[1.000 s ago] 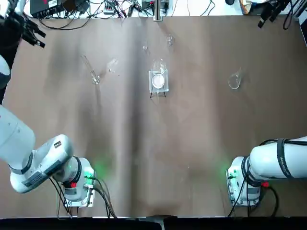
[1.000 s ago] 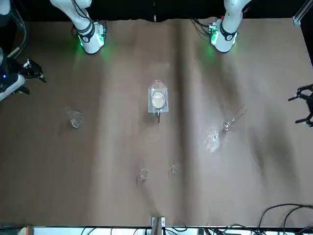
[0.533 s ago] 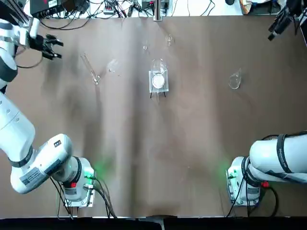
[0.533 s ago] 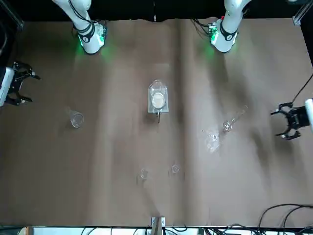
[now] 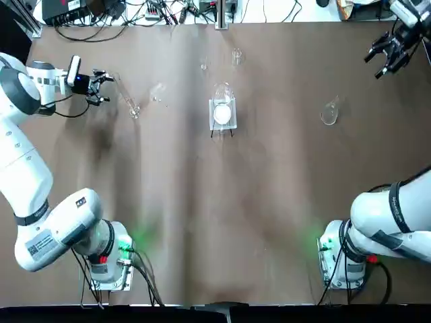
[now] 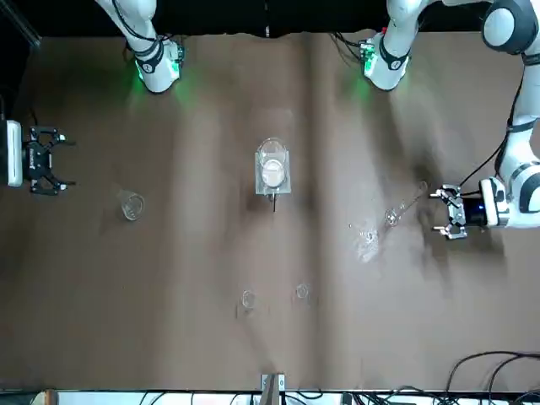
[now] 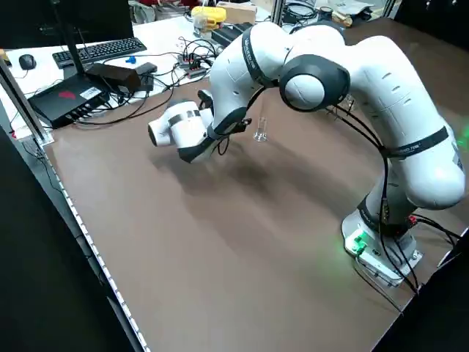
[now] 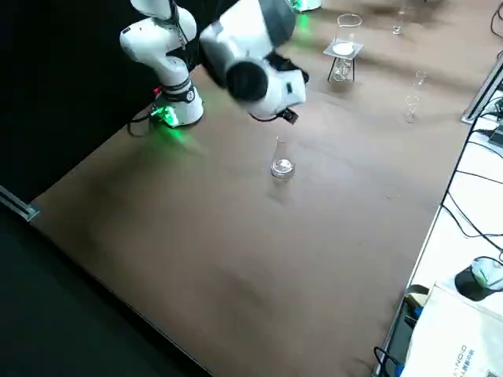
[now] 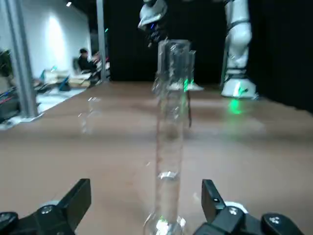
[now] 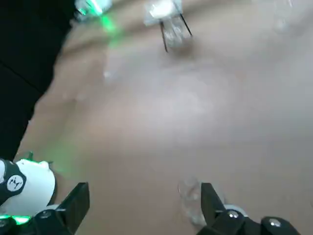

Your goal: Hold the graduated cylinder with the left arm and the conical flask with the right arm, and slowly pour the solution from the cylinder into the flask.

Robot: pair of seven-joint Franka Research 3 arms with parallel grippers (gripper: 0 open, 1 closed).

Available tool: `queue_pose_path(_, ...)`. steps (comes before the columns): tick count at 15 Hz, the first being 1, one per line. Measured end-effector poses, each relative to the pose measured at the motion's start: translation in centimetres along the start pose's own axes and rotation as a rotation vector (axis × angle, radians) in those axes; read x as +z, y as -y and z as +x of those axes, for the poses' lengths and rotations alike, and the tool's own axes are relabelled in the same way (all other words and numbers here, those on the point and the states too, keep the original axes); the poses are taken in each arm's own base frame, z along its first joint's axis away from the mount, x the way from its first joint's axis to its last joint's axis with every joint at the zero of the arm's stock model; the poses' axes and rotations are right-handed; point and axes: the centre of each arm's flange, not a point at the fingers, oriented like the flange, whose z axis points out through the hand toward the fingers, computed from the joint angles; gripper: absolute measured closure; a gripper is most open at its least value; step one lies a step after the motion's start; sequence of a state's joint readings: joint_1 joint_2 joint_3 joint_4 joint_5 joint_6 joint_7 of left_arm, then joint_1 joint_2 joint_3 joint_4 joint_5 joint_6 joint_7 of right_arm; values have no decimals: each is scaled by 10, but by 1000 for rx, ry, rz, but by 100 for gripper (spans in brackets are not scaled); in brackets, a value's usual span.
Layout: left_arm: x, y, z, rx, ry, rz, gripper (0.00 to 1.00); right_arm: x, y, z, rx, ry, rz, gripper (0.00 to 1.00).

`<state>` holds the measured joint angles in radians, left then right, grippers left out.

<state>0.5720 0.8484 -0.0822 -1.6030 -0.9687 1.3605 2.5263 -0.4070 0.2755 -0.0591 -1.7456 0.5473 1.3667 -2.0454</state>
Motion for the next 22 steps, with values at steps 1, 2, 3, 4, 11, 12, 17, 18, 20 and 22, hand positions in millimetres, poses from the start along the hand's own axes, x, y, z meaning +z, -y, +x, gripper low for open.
queue_pose_path(1, 8, -1, 2, 1, -25, -24, 0, 5, -3, -18, -34, -60, 1, 0)
queue_pose_path(2, 13, -1, 5, 6, -50, -45, 0, 9, -5, -37, -67, -113, -6, 0)
queue_pose_path(3, 18, -1, 9, 19, -73, -63, 0, 15, -7, -53, -95, -169, -14, 0)
queue_pose_path(4, 24, 0, 12, 38, -92, -77, 0, 22, -10, -66, -121, -229, -16, 1)
queue_pose_path(11, 54, 8, 21, 64, -138, -124, 0, 69, -30, -124, -244, -459, -75, 7)
queue_pose_path(12, 57, 8, 21, 63, -139, -129, 0, 76, -31, -133, -244, -480, -81, 7)
queue_pose_path(17, 67, 11, 19, 50, -92, -116, 0, 106, -37, -166, -241, -554, -92, 8)
queue_pose_path(18, 70, 10, 17, 45, -86, -115, 0, 112, -38, -169, -238, -564, -90, 8)
queue_pose_path(20, 77, 8, 14, 34, -80, -114, 0, 123, -40, -174, -245, -594, -102, 8)
queue_pose_path(22, 81, 5, 11, 25, -81, -115, 1, 133, -41, -178, -256, -619, -111, 8)
